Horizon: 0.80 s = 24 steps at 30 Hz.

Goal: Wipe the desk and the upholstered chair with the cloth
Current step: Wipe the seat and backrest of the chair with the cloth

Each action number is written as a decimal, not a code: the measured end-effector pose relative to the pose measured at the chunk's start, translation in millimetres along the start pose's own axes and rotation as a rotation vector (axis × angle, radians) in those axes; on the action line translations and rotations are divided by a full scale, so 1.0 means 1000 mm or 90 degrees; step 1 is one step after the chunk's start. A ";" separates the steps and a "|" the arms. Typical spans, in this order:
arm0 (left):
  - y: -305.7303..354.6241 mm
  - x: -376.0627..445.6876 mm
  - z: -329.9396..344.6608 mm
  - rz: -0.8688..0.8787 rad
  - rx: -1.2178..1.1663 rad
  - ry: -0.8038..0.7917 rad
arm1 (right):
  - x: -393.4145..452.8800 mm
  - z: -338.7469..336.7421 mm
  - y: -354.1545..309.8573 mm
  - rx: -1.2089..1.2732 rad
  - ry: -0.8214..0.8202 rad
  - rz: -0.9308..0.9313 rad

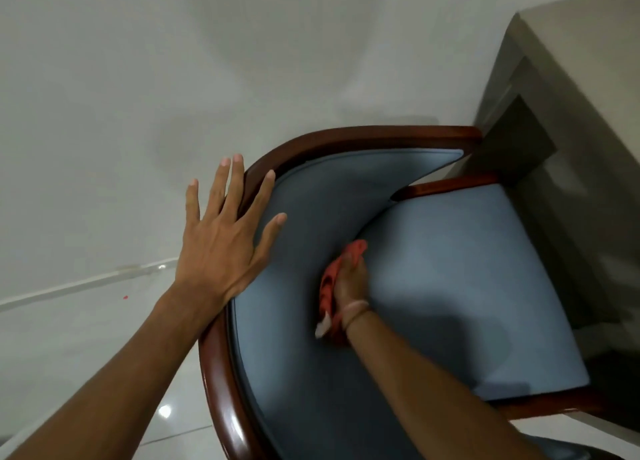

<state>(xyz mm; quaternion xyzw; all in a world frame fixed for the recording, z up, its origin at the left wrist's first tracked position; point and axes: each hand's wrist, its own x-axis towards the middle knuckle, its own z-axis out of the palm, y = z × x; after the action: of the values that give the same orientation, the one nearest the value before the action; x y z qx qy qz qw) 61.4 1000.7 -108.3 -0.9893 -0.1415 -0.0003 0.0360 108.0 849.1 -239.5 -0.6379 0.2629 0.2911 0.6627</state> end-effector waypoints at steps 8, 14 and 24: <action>-0.001 0.000 0.000 -0.013 -0.035 -0.003 | 0.007 0.039 -0.009 -0.080 -0.071 -0.229; 0.000 0.000 0.001 -0.007 -0.053 -0.002 | -0.057 -0.007 0.040 -0.430 -0.245 -0.291; 0.001 0.000 -0.004 -0.009 -0.033 -0.007 | -0.088 -0.065 0.046 -0.434 -0.348 -0.310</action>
<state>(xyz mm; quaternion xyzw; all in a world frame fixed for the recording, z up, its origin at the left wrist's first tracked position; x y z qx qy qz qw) 62.1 999.3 -104.4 -0.9888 -0.1488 0.0014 0.0095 15.6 780.7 -211.5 -0.7614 -0.1873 0.3542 0.5096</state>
